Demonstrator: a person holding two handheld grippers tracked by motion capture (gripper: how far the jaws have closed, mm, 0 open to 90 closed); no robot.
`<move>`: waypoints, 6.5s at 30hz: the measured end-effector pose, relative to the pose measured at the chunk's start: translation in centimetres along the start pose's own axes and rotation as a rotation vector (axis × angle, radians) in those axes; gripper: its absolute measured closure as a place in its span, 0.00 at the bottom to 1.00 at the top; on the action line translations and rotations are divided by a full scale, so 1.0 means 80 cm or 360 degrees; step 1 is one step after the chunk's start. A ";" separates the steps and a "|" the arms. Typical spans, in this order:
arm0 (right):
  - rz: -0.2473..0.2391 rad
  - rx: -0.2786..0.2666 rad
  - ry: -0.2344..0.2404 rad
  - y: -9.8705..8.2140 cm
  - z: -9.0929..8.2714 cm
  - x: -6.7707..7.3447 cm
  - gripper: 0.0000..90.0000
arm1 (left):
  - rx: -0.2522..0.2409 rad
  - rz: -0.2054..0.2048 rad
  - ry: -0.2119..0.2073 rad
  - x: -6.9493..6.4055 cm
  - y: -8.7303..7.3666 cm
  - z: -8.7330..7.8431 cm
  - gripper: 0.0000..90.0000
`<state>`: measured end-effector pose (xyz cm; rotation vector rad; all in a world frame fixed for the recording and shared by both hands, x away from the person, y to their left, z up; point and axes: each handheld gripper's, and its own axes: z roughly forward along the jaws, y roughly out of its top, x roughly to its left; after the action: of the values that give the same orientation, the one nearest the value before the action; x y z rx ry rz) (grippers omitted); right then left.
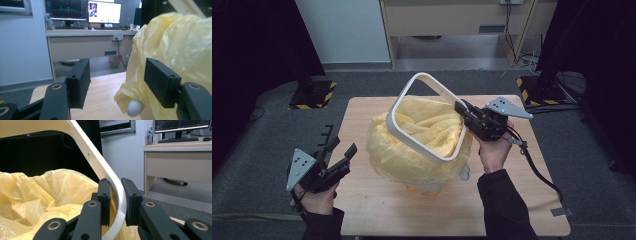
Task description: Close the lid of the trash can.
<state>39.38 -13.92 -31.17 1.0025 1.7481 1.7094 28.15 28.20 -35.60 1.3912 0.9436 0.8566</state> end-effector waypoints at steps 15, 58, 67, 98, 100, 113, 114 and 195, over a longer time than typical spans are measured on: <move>-0.0006 0.0008 0.0007 0.001 0.000 0.000 0.87 | -0.0146 0.0020 0.0030 -0.001 0.033 -0.007 0.36; -0.0107 0.0134 0.0024 0.013 0.009 0.000 0.87 | -0.0304 0.0241 -0.0186 -0.115 0.116 0.055 0.17; -0.0149 0.0139 0.0051 0.015 0.010 0.000 0.87 | -0.0238 0.0252 -0.0159 -0.121 0.111 0.065 0.17; -0.0139 -0.0041 0.0219 0.015 0.017 -0.003 0.72 | -0.0153 0.0204 -0.0037 -0.094 0.080 0.055 0.19; -0.0165 -0.0012 0.0185 0.014 0.019 -0.001 0.82 | -0.0155 0.0208 -0.0048 -0.096 0.081 0.056 0.19; -0.0257 0.0058 0.0220 0.018 0.029 -0.003 0.83 | -0.0116 0.0210 -0.0075 -0.098 0.086 0.068 0.18; -0.0258 0.0058 0.0222 0.017 0.029 -0.004 0.83 | -0.0116 0.0194 -0.0080 -0.096 0.086 0.068 0.17; -0.0382 0.0101 0.0309 0.038 0.039 -0.002 0.84 | -0.0062 0.0100 -0.0162 -0.076 0.082 0.074 0.20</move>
<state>42.36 -12.28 -28.47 0.6378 1.9674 1.6510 31.42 20.35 -29.05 1.4239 0.8054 0.8388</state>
